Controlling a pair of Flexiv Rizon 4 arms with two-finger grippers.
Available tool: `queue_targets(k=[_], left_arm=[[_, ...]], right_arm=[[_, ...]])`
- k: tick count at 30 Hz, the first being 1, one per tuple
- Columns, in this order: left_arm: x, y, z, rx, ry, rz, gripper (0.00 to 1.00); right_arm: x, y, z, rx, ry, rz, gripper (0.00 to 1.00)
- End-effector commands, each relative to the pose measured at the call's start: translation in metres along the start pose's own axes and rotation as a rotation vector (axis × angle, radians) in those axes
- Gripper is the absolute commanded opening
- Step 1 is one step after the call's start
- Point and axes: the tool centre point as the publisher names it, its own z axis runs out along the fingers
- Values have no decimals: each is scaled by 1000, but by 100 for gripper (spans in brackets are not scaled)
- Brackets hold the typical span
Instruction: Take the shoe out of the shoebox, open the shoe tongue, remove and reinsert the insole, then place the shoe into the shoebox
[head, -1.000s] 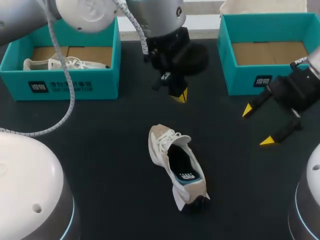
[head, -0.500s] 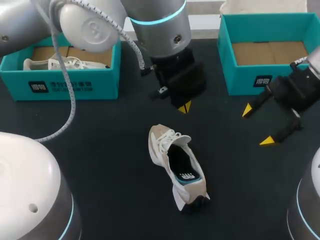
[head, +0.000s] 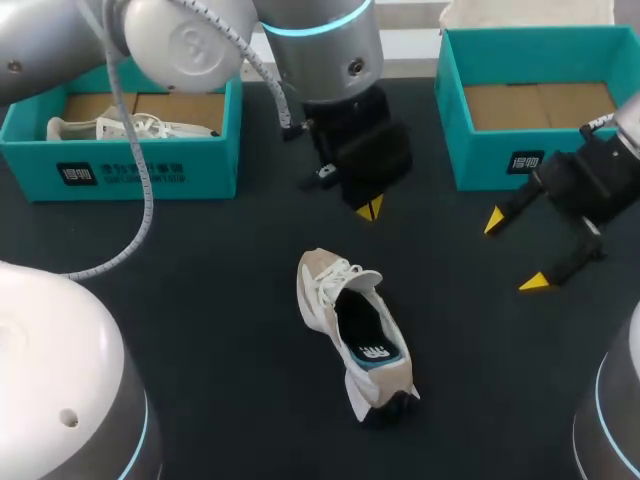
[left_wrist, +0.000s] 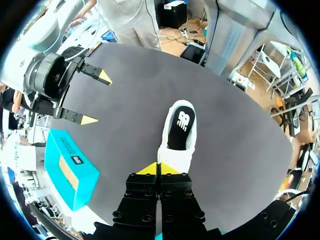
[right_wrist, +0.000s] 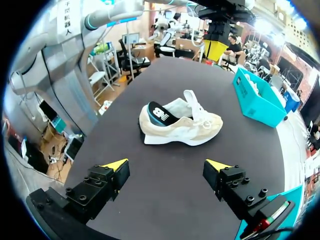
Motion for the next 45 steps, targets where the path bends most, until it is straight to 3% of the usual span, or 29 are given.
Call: queue_targets(k=[1,37,45], left_arm=[[0,1,0,1,0,1,0],[0,1,0,1,0,1,0],[-2,-23,19,35,185,274,0]], right_arm=[[1,0,0,3,-1,1,100],[1,0,0,3,-1,1,100],[1,0,0,3,-1,1,100]])
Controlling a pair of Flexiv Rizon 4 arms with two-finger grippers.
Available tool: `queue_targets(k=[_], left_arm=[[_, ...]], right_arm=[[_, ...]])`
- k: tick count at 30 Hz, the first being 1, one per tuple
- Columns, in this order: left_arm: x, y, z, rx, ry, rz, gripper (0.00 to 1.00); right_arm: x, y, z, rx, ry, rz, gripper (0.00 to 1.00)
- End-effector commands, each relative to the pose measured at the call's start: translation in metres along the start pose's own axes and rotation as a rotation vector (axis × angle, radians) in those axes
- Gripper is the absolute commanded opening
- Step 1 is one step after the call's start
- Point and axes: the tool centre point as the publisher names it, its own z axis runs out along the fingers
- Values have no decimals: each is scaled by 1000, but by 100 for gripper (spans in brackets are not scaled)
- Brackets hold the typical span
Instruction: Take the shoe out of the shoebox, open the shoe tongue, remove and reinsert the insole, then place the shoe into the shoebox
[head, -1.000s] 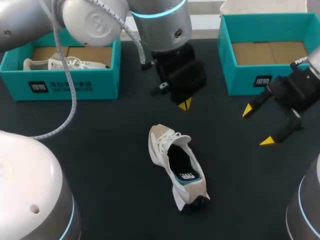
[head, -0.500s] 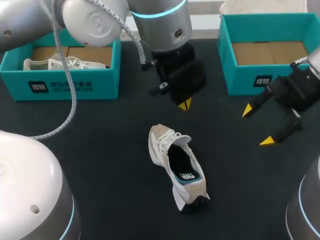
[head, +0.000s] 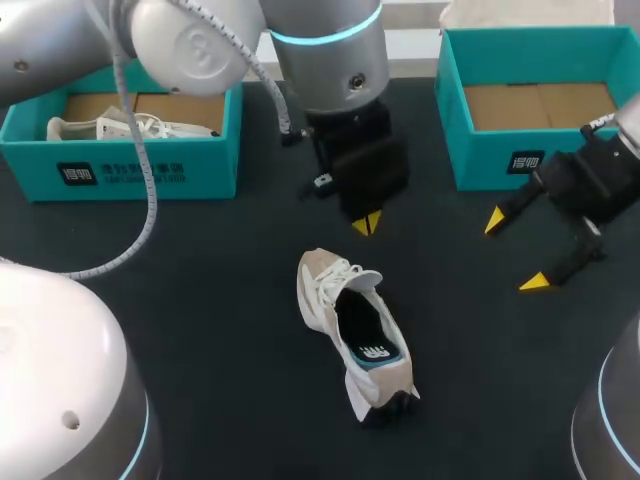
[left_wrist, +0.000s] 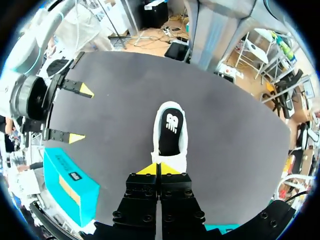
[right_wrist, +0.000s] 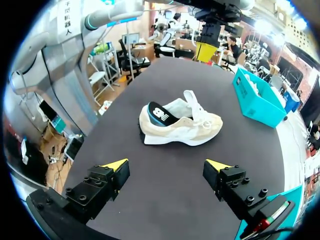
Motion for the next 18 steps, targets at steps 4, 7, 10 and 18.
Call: queue_targets(k=[4,7,10,18], left_arm=[[-21,-15,23,35,133,159,0],[-26,-18,37,70,100,189,0],[-25,-18,42,97,109,164,0],[-25,-18,42,97,109,164,0]], right_arm=[[1,0,1,4,0,1,100],[1,0,1,4,0,1,100],[1,0,1,4,0,1,100],[1,0,1,4,0,1,100]])
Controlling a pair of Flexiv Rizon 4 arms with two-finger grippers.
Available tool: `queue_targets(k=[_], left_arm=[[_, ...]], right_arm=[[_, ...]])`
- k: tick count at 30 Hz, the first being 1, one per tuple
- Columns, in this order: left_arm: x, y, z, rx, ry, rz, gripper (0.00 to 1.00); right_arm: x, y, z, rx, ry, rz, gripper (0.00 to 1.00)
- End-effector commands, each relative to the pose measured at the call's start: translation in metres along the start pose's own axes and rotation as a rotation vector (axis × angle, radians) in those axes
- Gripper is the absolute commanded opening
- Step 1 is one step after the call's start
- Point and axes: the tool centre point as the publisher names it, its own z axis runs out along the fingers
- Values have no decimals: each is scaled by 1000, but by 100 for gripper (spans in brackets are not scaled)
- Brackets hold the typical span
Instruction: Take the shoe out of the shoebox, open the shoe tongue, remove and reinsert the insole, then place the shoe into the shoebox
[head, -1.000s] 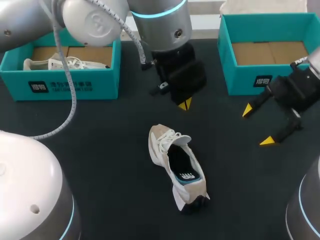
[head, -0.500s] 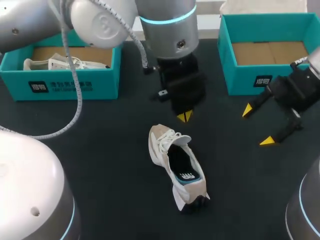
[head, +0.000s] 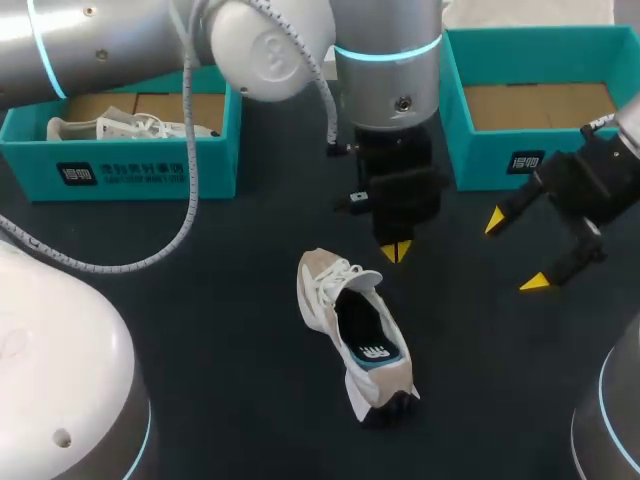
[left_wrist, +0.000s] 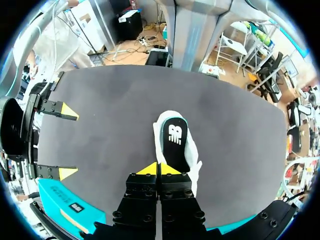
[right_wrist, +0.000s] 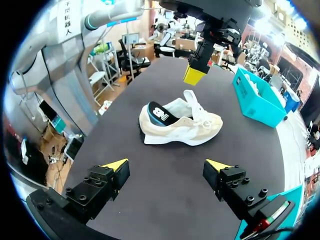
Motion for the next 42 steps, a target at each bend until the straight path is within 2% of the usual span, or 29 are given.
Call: queue_targets(k=[1,2,4,6,8,18,22,28,33,42], left_arm=[[1,0,0,-2,0,1,0],[1,0,0,-2,0,1,0],[0,7,14,-4,56,51,0],[1,9,25,-28,33,146,0],[5,10,36,2,74,157,0],[13,-7,76,84,75,274,0],[18,-16,96,83,56,320,0],[24,-13,126,114,84,336,0],[31,-11,137,121,72,326,0],[24,-8,155,106,7,310,0]], right_arm=[[0,0,1,4,0,1,100],[0,0,1,4,0,1,100],[0,0,1,4,0,1,100],[0,0,1,4,0,1,100],[0,0,1,4,0,1,100],[0,0,1,4,0,1,100],[0,0,1,4,0,1,100],[0,0,1,4,0,1,100],[0,0,1,4,0,1,100],[0,0,1,4,0,1,100]])
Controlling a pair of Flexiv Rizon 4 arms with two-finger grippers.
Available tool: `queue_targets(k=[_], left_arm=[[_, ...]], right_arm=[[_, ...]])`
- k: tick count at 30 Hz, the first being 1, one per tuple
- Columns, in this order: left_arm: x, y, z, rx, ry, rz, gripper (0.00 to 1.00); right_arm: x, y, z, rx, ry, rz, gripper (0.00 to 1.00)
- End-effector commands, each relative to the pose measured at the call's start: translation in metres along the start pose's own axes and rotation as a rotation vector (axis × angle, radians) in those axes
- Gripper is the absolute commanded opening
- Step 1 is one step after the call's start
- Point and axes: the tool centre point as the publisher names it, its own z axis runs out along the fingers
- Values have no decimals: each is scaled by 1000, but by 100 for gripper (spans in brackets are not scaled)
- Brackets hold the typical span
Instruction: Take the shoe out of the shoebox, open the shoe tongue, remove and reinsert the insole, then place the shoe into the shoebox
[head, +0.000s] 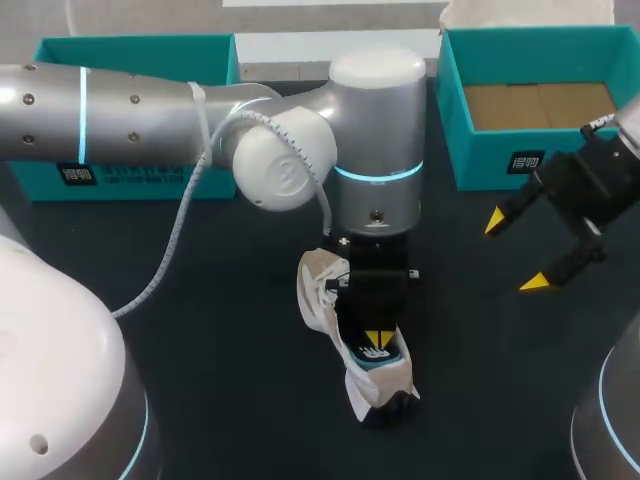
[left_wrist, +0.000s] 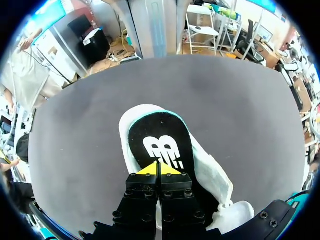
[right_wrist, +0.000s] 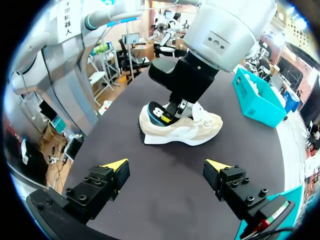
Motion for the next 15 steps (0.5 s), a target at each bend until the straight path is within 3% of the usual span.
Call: queue_targets(k=[1,10,15], left_arm=[[1,1,12,-9,-29,-5,0],[7,10,32,-8,-59,-39,0],[4,2,11,-28,-27,-60,0]], right_arm=[[0,0,1,4,0,1,100],[0,0,1,4,0,1,100],[0,0,1,4,0,1,100]])
